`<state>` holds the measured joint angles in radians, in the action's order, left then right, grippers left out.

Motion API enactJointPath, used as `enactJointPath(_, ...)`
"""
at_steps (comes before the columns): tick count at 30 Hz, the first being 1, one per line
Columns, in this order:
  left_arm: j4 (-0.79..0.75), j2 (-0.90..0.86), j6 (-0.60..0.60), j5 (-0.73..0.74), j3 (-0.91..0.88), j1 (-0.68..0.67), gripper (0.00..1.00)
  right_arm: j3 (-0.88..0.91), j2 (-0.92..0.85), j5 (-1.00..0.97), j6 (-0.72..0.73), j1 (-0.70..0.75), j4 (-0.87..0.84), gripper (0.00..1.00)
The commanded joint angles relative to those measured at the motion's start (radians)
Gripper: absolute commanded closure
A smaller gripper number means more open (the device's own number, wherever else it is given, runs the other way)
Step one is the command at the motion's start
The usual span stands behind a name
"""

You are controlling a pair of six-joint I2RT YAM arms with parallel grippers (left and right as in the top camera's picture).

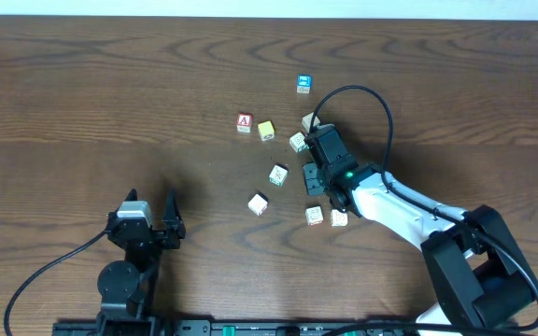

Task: Lift 5 blocks
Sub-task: 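Grasp the yellow W block with the right gripper, then lift the W block and lower it beside the B block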

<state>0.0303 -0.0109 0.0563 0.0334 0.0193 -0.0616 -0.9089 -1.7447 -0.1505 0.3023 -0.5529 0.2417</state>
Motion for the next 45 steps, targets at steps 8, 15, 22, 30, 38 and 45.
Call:
enactJointPath(8,0.041,0.005,0.009,-0.027,-0.015,0.004,0.29,-0.015,-0.007,-0.006,0.000,0.009,0.002,0.75)
enactJointPath(15,0.041,0.005,0.009,-0.027,-0.015,0.004,0.29,-0.046,0.023,-0.007,-0.001,0.011,0.082,0.78)
enactJointPath(22,0.041,0.005,0.009,-0.027,-0.015,0.004,0.29,-0.124,0.152,-0.038,0.000,0.011,0.284,0.82)
enactJointPath(30,0.041,0.005,0.009,-0.027,-0.015,0.004,0.29,-0.127,0.346,-0.140,0.093,0.019,0.535,0.85)
enactJointPath(38,0.041,0.005,0.009,-0.027,-0.015,0.004,0.29,-0.098,0.383,-0.154,0.201,0.028,0.690,0.86)
enactJointPath(45,0.041,0.005,0.009,-0.027,-0.015,0.004,0.29,0.060,0.383,-0.141,0.295,0.028,0.613,0.85)
